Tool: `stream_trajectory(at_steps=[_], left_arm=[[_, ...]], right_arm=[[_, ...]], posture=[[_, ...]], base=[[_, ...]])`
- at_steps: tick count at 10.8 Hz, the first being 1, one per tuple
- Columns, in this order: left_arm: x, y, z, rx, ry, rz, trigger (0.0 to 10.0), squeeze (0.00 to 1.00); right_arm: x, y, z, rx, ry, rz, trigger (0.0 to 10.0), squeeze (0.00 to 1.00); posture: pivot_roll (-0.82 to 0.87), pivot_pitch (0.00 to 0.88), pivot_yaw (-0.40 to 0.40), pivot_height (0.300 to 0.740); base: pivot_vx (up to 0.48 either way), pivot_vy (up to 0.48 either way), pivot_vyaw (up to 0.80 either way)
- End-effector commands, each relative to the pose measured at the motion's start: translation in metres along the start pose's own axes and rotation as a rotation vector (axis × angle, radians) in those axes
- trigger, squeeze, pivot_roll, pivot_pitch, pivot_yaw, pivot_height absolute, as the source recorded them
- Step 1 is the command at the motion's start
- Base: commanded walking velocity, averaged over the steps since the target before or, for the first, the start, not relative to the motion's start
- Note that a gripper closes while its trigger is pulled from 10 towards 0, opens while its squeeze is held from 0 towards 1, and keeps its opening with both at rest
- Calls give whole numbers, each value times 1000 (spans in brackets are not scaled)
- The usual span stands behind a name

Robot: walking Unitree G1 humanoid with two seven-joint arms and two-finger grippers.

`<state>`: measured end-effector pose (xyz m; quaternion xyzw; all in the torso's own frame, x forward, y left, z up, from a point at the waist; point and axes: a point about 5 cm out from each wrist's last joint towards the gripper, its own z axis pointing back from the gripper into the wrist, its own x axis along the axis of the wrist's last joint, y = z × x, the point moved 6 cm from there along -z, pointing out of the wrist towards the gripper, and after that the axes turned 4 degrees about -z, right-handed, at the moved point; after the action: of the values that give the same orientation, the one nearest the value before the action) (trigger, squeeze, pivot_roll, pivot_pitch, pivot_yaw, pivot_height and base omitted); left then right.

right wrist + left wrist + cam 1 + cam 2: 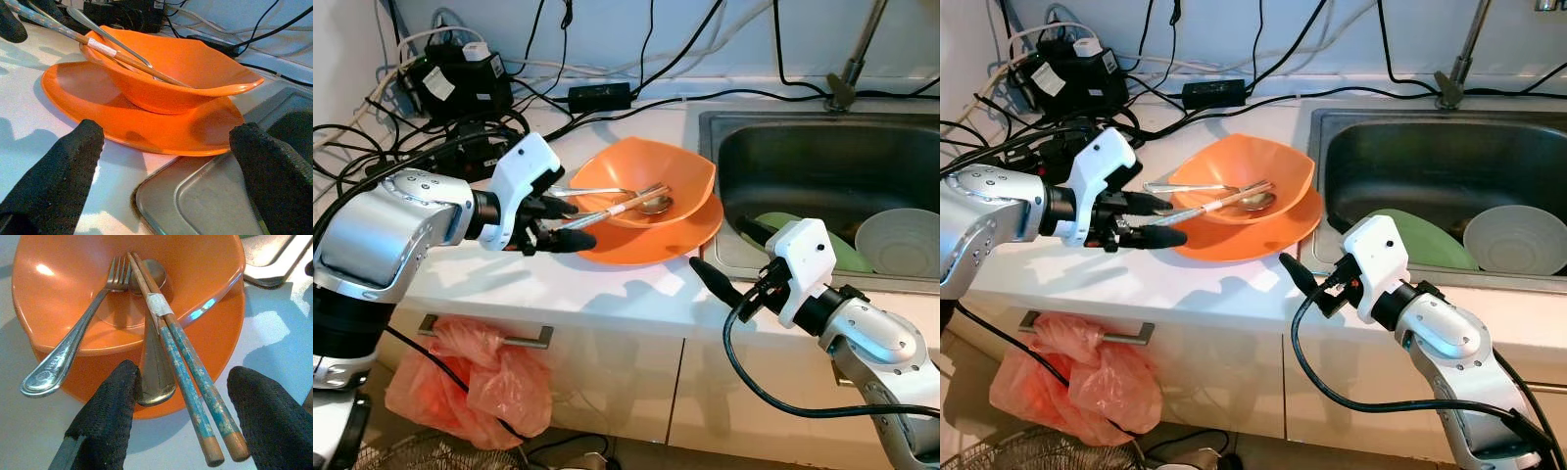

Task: Kitchen organization

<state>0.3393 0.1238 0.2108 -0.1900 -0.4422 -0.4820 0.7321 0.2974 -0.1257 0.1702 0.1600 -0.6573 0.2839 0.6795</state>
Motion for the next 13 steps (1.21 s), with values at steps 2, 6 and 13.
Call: stream_trajectory(at_steps=[2, 6, 13], left_arm=[[2, 5, 3, 14, 21, -47, 9804, 0], [21, 20, 16, 92, 5, -166, 10000, 0], [7, 6, 35, 13, 60, -175, 10000, 0]], right_arm=[[2, 4, 0, 6, -7, 3, 10000, 0], [1, 4, -2, 2, -10, -1, 10000, 0], [1, 6, -7, 13, -15, -6, 10000, 0]], posture=[[75, 21, 124, 740], [84, 18, 127, 740], [110, 15, 117, 740]], base=[[0, 0, 0], [0, 0, 0], [0, 0, 0]])
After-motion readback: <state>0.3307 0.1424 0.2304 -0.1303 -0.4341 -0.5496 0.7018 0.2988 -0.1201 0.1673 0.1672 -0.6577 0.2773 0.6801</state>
